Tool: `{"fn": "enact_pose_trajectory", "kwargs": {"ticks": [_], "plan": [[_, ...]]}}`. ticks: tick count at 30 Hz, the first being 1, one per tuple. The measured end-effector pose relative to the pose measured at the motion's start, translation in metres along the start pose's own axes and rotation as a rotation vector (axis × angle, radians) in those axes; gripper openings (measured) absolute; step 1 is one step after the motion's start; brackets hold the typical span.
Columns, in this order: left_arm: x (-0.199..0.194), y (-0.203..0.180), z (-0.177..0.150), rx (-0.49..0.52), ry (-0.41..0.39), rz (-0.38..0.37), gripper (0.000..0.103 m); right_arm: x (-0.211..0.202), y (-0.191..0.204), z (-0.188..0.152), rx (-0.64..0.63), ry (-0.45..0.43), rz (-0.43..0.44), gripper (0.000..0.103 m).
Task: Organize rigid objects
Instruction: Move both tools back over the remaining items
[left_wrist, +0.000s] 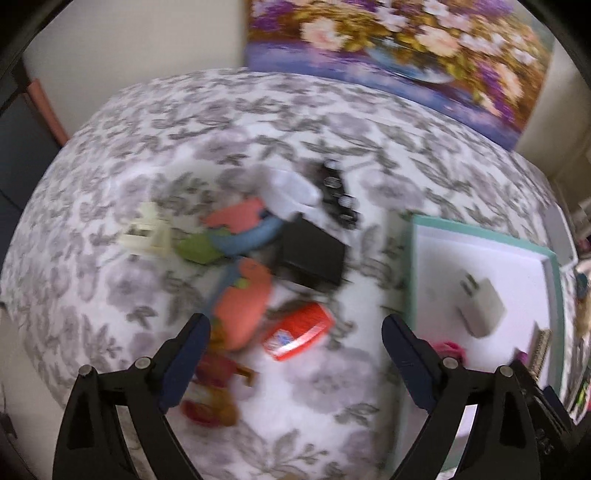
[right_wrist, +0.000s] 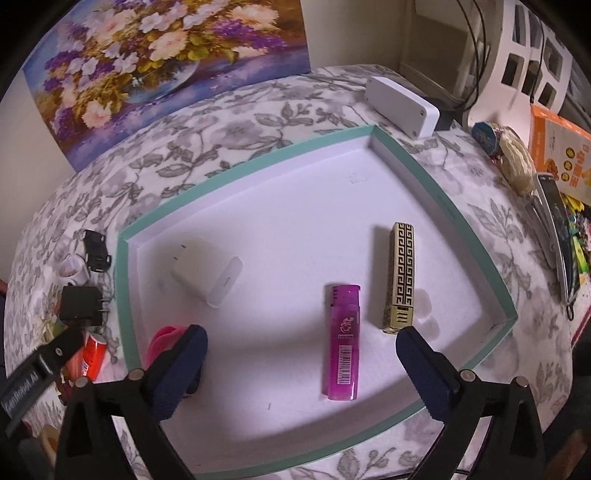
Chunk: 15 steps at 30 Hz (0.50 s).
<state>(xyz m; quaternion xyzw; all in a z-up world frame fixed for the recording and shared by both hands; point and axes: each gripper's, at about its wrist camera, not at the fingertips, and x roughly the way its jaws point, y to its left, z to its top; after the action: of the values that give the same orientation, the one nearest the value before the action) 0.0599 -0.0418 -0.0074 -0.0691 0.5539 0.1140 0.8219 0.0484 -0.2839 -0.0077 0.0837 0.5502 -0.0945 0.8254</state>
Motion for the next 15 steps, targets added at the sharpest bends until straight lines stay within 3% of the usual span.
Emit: {"fn": "enact_pose_trajectory", "kwargs": {"ticks": [6, 12, 15], "plan": [[-0.01, 0.024, 0.009, -0.034, -0.048, 0.066, 0.094, -0.013, 0.014, 0.001, -0.035, -0.048, 0.024, 0.103], [-0.018, 0.042, 0.016, -0.072, -0.083, 0.029, 0.095, -0.034, 0.046, -0.003, -0.085, -0.094, 0.099, 0.103], [-0.019, 0.055, 0.018, -0.125, -0.08, -0.025, 0.095, -0.042, 0.066, -0.007, -0.127, -0.115, 0.135, 0.103]]}}
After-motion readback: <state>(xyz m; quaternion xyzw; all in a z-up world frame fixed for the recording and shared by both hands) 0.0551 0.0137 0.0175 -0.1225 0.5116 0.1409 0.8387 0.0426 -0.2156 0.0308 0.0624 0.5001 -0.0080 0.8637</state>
